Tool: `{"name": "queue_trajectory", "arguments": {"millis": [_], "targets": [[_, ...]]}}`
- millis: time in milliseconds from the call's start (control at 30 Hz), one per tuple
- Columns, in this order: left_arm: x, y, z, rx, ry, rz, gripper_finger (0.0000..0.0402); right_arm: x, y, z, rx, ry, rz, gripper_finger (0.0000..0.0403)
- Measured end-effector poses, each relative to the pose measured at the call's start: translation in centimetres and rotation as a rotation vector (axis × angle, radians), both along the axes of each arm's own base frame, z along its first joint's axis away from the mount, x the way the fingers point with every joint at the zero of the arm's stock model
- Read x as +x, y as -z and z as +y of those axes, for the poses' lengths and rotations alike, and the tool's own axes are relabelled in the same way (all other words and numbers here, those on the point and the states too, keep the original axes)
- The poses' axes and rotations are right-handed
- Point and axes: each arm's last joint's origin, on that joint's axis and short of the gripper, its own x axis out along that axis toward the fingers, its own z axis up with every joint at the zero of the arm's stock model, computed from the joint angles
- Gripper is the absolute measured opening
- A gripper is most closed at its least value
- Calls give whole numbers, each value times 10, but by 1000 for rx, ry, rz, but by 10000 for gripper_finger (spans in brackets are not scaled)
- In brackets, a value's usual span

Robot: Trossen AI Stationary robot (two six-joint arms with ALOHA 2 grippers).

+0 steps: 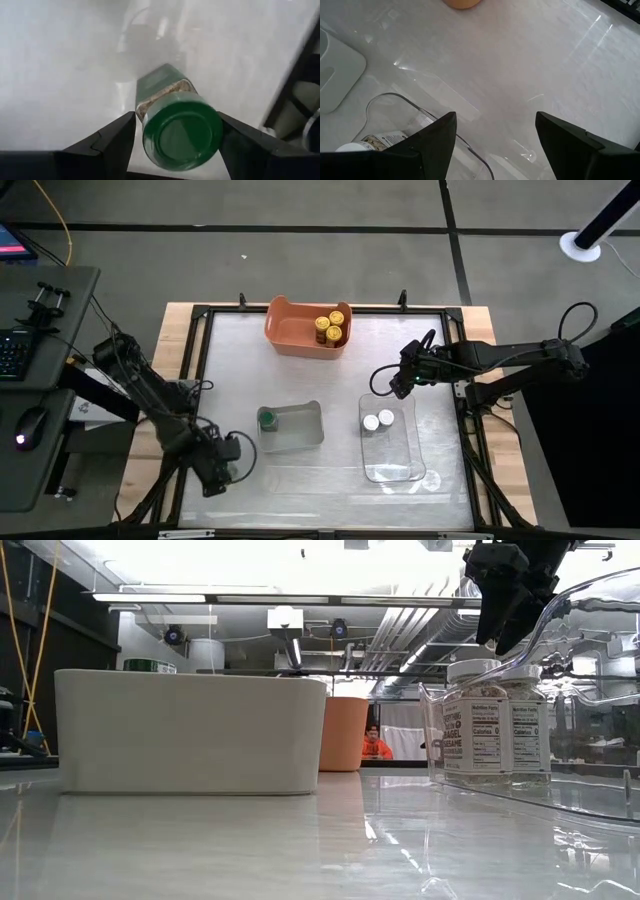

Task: Sort spices by type
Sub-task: Put the green seasoning bottle into the gray bin

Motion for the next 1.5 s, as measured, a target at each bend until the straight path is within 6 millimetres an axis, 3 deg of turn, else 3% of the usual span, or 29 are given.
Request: {"name": "queue_trajectory", "arguments": {"millis": [433,533,767,933,1100,1300,1500], "targets": [[29,-6,52,110,-192,-19,250,1,0,0,0,0,-11,268],[28,-9,59,135,-136,-24,250,1,0,0,0,-1,-10,268],[15,-33,71,78,169,-129,250,1,0,0,-2,-6,-8,268],[-3,-46,66,38,460,-205,250,1,0,0,-2,-6,-8,268],[-8,-43,52,67,691,-230,250,1,0,0,3,5,-13,268],[1,-28,42,103,665,-147,250,1,-1,0,-1,37,-24,268],[10,-15,39,153,533,-88,250,1,-1,-1,-4,41,-27,268]]}}
